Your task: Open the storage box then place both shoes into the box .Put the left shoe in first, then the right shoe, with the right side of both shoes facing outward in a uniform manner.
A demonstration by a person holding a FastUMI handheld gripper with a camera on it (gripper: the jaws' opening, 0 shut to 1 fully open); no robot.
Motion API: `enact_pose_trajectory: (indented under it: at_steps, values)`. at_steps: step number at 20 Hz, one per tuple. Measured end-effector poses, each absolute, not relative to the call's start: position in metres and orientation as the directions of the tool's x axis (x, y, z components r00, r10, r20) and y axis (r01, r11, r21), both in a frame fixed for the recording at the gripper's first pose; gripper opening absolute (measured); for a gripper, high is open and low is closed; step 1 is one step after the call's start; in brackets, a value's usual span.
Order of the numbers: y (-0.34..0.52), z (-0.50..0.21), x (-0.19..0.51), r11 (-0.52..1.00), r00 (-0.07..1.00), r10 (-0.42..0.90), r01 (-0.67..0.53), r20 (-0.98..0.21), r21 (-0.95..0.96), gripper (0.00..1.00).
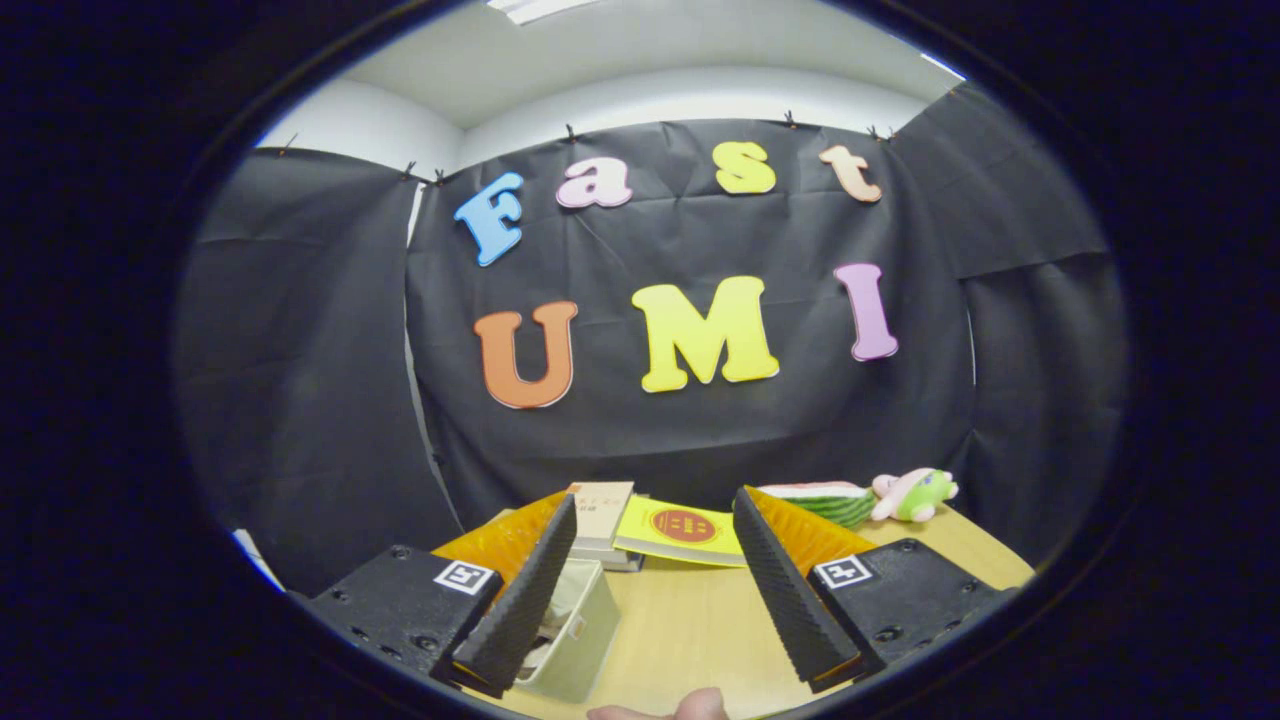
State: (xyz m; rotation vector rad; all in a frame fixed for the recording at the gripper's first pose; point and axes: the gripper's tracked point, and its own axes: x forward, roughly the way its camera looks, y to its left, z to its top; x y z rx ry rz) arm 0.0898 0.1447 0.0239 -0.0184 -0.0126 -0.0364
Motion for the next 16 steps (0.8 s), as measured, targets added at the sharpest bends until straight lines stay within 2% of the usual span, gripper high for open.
enact_pose_trajectory:
  at_steps: [4, 8, 16]
  values:
    - [0.134, 0.018, 0.073, 0.998, 0.997, -0.056, 0.057, 0.056, -0.008, 1.0]
    - [0.136, 0.003, 0.069, 0.999, 0.999, -0.045, 0.046, 0.027, -0.019, 1.0]
    - [0.13, -0.003, 0.063, 0.994, 0.997, -0.064, 0.067, 0.044, -0.081, 1.0]
